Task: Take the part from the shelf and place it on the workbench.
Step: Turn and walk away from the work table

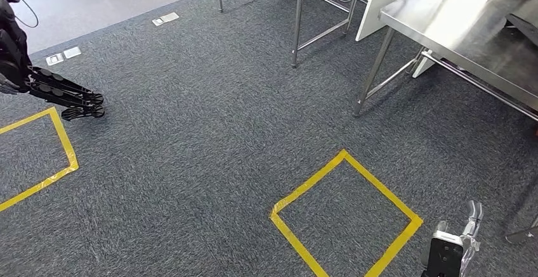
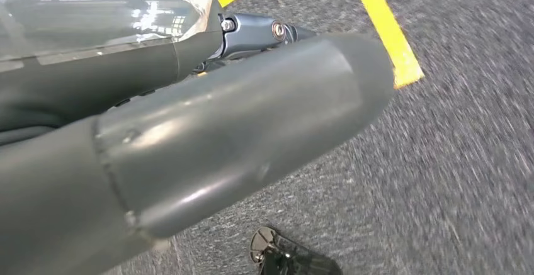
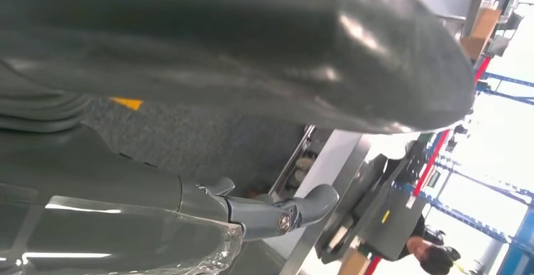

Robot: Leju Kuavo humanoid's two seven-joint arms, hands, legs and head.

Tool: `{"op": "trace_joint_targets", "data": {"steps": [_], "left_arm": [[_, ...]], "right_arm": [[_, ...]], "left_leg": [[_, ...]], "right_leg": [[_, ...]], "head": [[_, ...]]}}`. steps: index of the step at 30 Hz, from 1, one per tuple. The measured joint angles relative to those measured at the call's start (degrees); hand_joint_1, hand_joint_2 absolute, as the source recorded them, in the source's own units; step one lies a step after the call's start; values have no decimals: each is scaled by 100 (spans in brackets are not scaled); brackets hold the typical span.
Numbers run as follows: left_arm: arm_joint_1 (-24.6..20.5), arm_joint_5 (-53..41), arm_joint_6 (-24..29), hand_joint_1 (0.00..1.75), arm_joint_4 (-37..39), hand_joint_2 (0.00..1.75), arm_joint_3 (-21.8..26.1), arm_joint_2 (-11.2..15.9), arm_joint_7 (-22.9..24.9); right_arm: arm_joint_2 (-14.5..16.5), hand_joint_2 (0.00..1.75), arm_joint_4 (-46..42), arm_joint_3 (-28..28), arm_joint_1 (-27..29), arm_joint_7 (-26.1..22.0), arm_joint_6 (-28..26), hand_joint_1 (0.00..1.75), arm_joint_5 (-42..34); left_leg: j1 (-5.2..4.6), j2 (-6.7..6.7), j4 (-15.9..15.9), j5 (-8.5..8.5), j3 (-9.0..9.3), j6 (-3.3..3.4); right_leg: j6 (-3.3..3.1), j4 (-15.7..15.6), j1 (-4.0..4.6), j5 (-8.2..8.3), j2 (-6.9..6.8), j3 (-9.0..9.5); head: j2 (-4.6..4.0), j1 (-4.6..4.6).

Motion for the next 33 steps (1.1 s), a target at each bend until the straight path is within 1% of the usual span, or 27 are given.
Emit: {"op": "trace_joint_targets", "data": {"steps": [1,2,3,4,5,6,7,8,9,10,11,12,13,15,17,19,21,22,23,24,26,27,28,29,31,32,33], "left_arm": [[0,30,-1,0,1,0,13,0,-8],[-5,49,1,0,1,0,22,1,-15],[-12,66,3,0,1,0,31,2,-20],[-20,85,7,0,1,0,41,4,-27],[-22,105,12,0,1,0,58,2,-38],[-21,131,16,0,1,0,84,-1,-54],[-18,158,19,0,1,0,111,-5,-76],[-15,185,21,0,1,0,135,-11,-99],[-14,210,22,0,1,0,154,-15,-121],[-14,227,25,0,1,0,163,-19,-138],[-15,239,28,0,1,0,169,-20,-150],[-15,244,33,0,1,0,179,-21,-159],[-14,246,38,0,1,0,192,-20,-163],[0,251,48,0,1,0,233,-18,-168],[12,252,51,0,3,0,261,-22,-167],[-3,249,52,0,5,0,265,-28,-166],[-19,222,53,0,7,0,267,-31,-163],[-18,191,56,0,7,0,267,-33,-158],[-14,140,69,0,8,0,264,-36,-144],[-10,71,93,0,9,0,256,-38,-125],[-14,-126,181,0,10,0,198,-38,-59],[-21,-227,226,0,10,0,156,-39,-24],[-26,-309,265,0,11,0,113,-43,9],[-28,-364,292,0,13,0,78,-47,33],[-14,-401,322,0,14,0,38,-51,56],[-7,-407,332,0,15,0,19,-52,61],[-8,-411,338,0,15,0,1,-53,64]], "right_arm": [[4,0,0,1,-7,4,-3,0,15],[5,0,1,2,-7,8,-10,0,29],[1,0,4,-1,-1,13,-20,0,41],[-4,0,7,-5,9,17,-31,0,50],[-11,0,10,-10,23,21,-41,0,58],[-17,0,12,-15,39,26,-50,0,66],[-20,0,12,-21,54,29,-56,0,75],[-25,0,12,-29,65,34,-62,0,83],[-31,0,12,-40,72,38,-66,0,86],[-38,0,13,-51,74,39,-67,0,87],[-46,0,13,-58,77,40,-69,0,85],[-51,0,14,-63,84,40,-70,0,84],[-55,0,14,-67,90,40,-70,0,83],[-54,0,15,-74,92,40,-72,0,88],[-49,0,22,-78,79,59,-78,0,114],[-49,0,75,-100,70,138,-87,0,138],[-58,0,328,-196,-8,280,-110,0,149],[-66,0,580,-288,-106,359,-134,0,176],[-77,0,932,-430,-234,441,-175,0,276],[-88,0,1350,-617,-395,512,-219,0,463],[-119,0,2367,-1175,-734,550,-268,0,952],[-138,0,2881,-1492,-884,490,-271,0,1112],[-162,0,3366,-1796,-1007,391,-268,0,1184],[-180,0,3770,-2050,-1103,290,-266,0,1184],[-199,0,4370,-2398,-1273,167,-267,0,1173],[-194,0,4607,-2519,-1352,146,-268,0,1175],[-187,0,4811,-2617,-1419,135,-270,0,1178]], "left_leg": [[4,-63,-18,24,-3,46],[15,-121,-37,53,-4,91],[24,-183,-45,73,-12,124],[21,-251,-44,85,-28,145],[17,-323,-43,93,-41,156],[14,-402,-41,98,-49,161],[12,-482,-38,102,-50,161],[12,-563,-36,106,-46,155],[14,-642,-32,110,-40,147],[8,-712,-25,115,-38,131],[-2,-776,-13,117,-44,112],[-10,-829,-5,121,-56,86],[-14,-876,-1,128,-73,54],[5,-922,12,135,-112,-12],[6,-782,120,56,-173,-55],[7,-518,564,-228,-374,-87],[29,-358,1319,-587,-723,-127],[42,-324,1594,-673,-847,-142],[54,-301,1693,-665,-885,-151],[65,-273,1546,-551,-800,-154],[72,-111,764,-219,-382,-142],[63,-29,395,-94,-189,-127],[49,25,164,-31,-69,-105],[27,34,77,-24,-34,-79],[2,-75,67,-1,-50,-9],[3,-122,44,17,-48,33],[12,-165,18,40,-44,79]], "right_leg": [[18,89,-11,-65,96,-35],[21,292,-25,-184,244,-121],[7,626,-45,-354,423,-280],[-15,1043,-47,-537,550,-474],[-22,1440,-51,-678,609,-664],[-6,1697,-51,-744,634,-793],[33,1721,-51,-705,648,-808],[84,1499,-56,-576,666,-706],[135,1096,-70,-393,723,-519],[171,659,-87,-223,834,-325],[177,317,-105,-95,921,-183],[161,117,-112,-26,984,-108],[128,54,-105,-6,997,-83],[43,46,-107,27,882,-64],[-28,27,-134,60,791,-46],[-72,21,-126,61,698,-46],[-97,21,-95,50,564,-50],[-102,21,-84,46,495,-52],[-104,22,-78,43,430,-53],[-107,22,-77,38,366,-51],[-98,23,-75,22,236,-28],[-80,24,-58,6,170,-19],[-53,24,-39,-8,115,-8],[-25,22,-21,-19,64,0],[31,17,-8,-33,-3,10],[54,51,-20,-64,49,0],[64,166,-34,-140,164,-50]], "head": [[0,3],[0,6],[0,12],[0,18],[0,19],[0,20],[0,21],[0,21],[0,23],[0,25],[0,23],[0,21],[0,17],[0,10],[0,2],[0,-28],[0,-51],[0,-49],[0,-51],[0,-50],[0,-52],[0,-48],[0,-42],[0,-32],[0,-25],[0,-20],[0,-15]]}}
